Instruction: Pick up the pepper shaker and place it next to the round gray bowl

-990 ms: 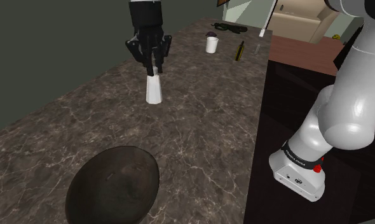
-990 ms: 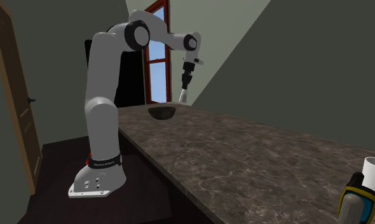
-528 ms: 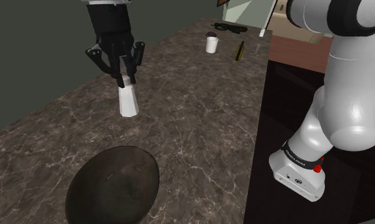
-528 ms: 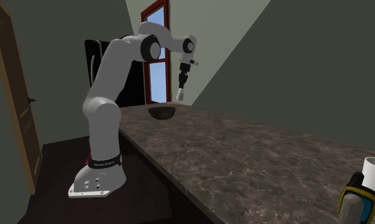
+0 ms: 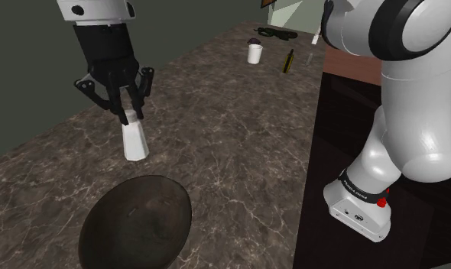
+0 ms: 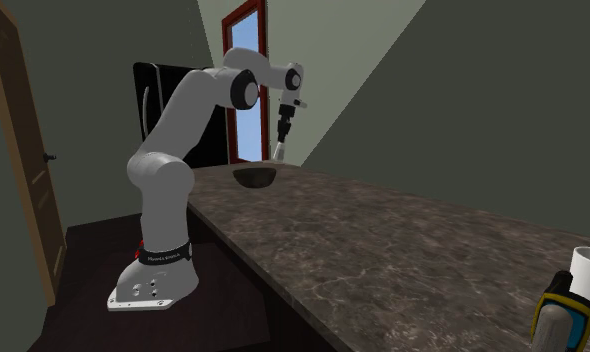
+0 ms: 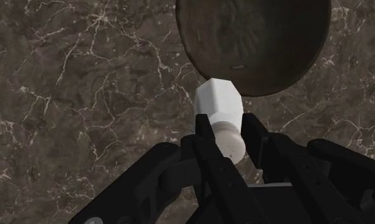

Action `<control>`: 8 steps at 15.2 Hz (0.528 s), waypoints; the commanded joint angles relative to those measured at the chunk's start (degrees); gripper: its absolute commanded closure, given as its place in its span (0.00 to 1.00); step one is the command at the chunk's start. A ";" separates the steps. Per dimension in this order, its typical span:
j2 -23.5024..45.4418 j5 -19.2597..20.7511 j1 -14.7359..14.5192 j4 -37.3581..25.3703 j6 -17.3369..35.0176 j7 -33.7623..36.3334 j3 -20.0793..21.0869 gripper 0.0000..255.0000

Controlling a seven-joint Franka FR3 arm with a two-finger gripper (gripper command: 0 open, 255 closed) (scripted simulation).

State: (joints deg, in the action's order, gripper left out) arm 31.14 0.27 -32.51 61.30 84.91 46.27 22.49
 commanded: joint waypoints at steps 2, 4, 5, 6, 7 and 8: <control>-0.53 -0.16 0.40 3.26 2.72 -0.31 -0.02 1.00; -0.91 -0.27 0.69 5.42 4.48 -0.54 -0.04 1.00; -1.06 -0.31 0.81 6.43 5.33 -0.64 -0.05 1.00; -1.19 -0.35 0.93 7.41 6.17 -0.75 -0.06 1.00; -1.29 -0.38 1.03 8.35 7.00 -0.86 -0.07 1.00; -1.37 -0.41 1.13 9.26 7.81 -0.96 -0.09 1.00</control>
State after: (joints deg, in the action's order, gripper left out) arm 30.20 -0.02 -31.52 69.18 91.74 45.36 22.36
